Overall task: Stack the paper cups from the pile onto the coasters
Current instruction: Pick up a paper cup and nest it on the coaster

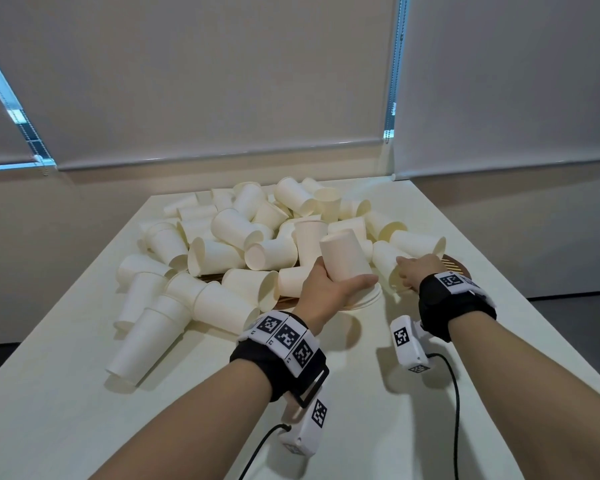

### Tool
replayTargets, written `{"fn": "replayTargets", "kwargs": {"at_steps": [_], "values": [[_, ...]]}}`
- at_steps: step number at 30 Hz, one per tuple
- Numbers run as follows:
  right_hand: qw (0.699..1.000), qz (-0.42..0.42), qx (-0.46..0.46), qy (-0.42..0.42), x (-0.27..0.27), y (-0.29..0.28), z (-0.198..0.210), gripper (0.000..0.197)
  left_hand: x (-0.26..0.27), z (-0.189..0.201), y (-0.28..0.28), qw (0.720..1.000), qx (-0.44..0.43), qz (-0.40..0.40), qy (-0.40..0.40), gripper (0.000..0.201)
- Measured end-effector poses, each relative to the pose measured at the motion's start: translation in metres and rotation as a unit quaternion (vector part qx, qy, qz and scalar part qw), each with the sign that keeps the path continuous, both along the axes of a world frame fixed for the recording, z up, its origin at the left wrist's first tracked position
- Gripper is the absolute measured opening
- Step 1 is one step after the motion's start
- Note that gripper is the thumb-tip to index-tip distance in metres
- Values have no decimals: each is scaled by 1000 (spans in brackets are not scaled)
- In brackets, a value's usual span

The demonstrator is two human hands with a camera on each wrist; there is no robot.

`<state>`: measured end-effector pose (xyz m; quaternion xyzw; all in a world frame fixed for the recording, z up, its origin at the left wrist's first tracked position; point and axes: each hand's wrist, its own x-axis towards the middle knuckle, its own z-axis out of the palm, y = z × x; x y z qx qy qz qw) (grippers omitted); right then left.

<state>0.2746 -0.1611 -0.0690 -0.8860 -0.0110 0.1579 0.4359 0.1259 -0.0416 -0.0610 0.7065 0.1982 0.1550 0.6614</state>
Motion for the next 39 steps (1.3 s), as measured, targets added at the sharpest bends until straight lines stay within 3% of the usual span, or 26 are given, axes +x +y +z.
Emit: {"fn": "replayTargets", "kwargs": {"at_steps": [2, 4, 7, 10, 12, 15, 17, 22, 24, 25, 27, 29, 30, 35, 39], "values": [[999, -8, 39, 7, -3, 0, 4, 28, 2, 2, 0, 1000, 1, 2, -6, 85], [998, -29, 48, 5, -8, -3, 12, 23, 5, 5, 1, 1000, -1, 12, -17, 89], [995, -88, 54, -10, -8, -15, 25, 45, 11, 12, -1, 998, 1, 48, -41, 81], [991, -101, 87, -13, -8, -26, 39, 44, 18, 21, -6, 994, -13, 83, -73, 69], [987, -73, 136, 32, -11, -28, 46, 42, 23, 24, -11, 991, -28, 90, -100, 68], [944, -75, 294, 128, -19, -25, 46, 42, 29, 25, -17, 981, -78, 106, -139, 67], [925, -40, 337, 169, -26, -19, 46, 44, 32, 25, -20, 978, -113, 97, -149, 67], [924, 89, 327, 177, -41, 2, 58, 26, 36, 21, -35, 983, -124, 64, -123, 76], [939, 114, 283, 156, -43, 7, 67, 30, 39, 20, -32, 976, -164, 68, -123, 71], [955, 112, 242, 130, -40, 7, 70, 39, 40, 22, -29, 974, -179, 71, -117, 66], [995, 70, 71, 6, -22, 5, 66, 44, 42, 25, -23, 973, -192, 71, -107, 60], [986, 0, -97, -135, 0, -3, 54, 33, 42, 26, -20, 976, -179, 61, -105, 59], [982, -23, -118, -146, 6, -7, 48, 31, 42, 27, -19, 979, -170, 56, -103, 58], [991, 62, -90, -81, 28, -21, 23, 40, 42, 18, -12, 984, -148, 46, -86, 67], [996, 28, 40, -73, 30, -29, 16, 40, 46, 12, -11, 984, -144, 49, -92, 69]]}}
